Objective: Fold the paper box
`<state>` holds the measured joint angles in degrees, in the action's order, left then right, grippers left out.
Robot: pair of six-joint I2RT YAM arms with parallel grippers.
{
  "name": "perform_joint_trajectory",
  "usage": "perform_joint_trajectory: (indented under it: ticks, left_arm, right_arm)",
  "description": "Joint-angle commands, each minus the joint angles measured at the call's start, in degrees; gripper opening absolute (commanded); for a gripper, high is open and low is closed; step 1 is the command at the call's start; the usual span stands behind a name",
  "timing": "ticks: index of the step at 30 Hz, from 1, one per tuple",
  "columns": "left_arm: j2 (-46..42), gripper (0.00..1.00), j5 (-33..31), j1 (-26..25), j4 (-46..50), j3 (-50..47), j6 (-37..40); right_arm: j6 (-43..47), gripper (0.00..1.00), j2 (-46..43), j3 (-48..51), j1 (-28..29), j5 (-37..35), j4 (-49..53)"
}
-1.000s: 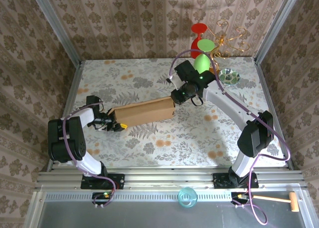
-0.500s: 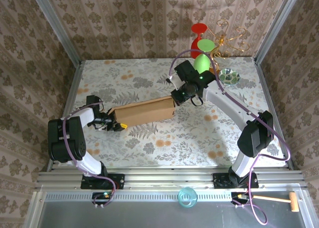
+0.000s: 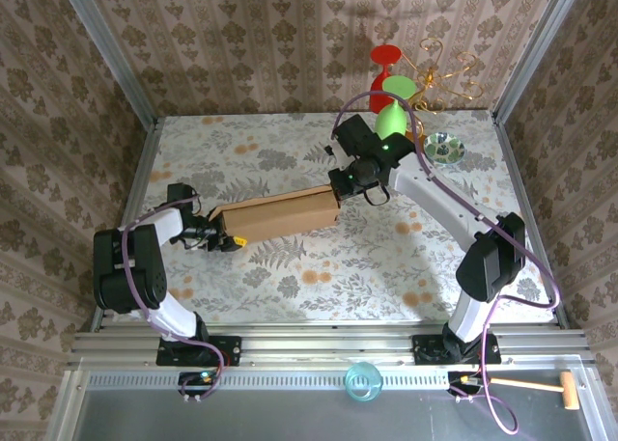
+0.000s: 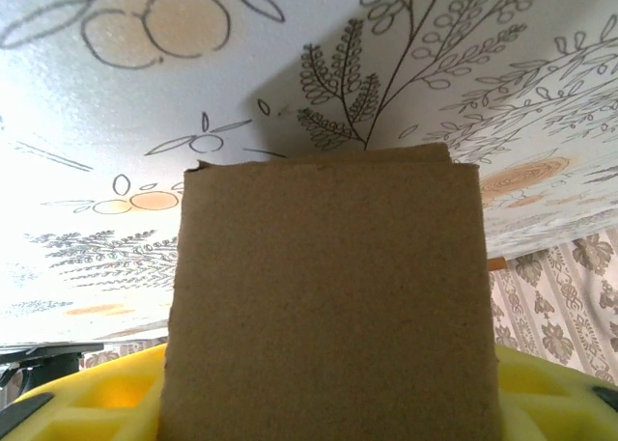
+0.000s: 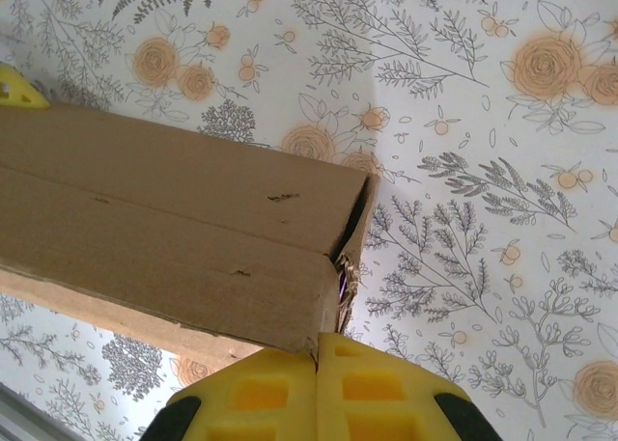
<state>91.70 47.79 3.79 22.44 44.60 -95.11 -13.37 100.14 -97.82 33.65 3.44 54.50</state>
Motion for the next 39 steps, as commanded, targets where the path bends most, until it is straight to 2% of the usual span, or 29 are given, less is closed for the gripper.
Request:
perform_joint_trajectory:
  ticks: [1,10,15,19,26,30,35,37,39]
  left_arm:
    - [1.75,0.33,-7.79,0.65,-0.43,-1.39,-2.99]
    - [2.07,0.33,-7.23,0.69,-1.82,-1.80,-3.17]
    - [2.78,0.38,-6.03,1.04,-4.54,-2.05,-2.58]
    - [3.56,0.45,-4.83,1.72,-7.21,-2.25,-1.56]
    - [2.13,0.70,-2.44,3.99,-20.39,-5.29,-1.82]
    - [2.65,0.73,0.42,4.84,-26.08,-6.65,-3.30]
    - [0.02,0.73,-0.49,6.96,-22.10,-6.05,0.64]
    - [-2.31,0.73,-1.61,8.36,-17.13,-4.69,4.73]
    - [-5.71,0.73,-4.58,10.61,-7.64,-1.26,12.98]
  right_arm:
    - [-4.20,0.00,-0.28,-1.25,1.12,-2.66,1.72]
    - [-7.63,0.00,-4.04,7.87,2.03,-4.44,-7.58]
    - [-6.16,0.00,-5.05,12.60,2.14,-5.88,-14.08]
    - [-5.20,0.00,-3.07,11.12,2.06,-7.10,-13.73]
    - [-3.54,0.00,1.66,6.79,2.21,-9.87,-11.75]
    - [-2.98,0.00,4.27,2.93,2.21,-10.82,-10.35]
    - [-2.03,0.00,6.79,0.57,2.21,-10.69,-9.61]
    - [-1.52,0.00,7.71,-0.41,2.21,-10.89,-9.08]
    - [-0.97,0.00,8.80,-2.30,2.21,-11.17,-7.78]
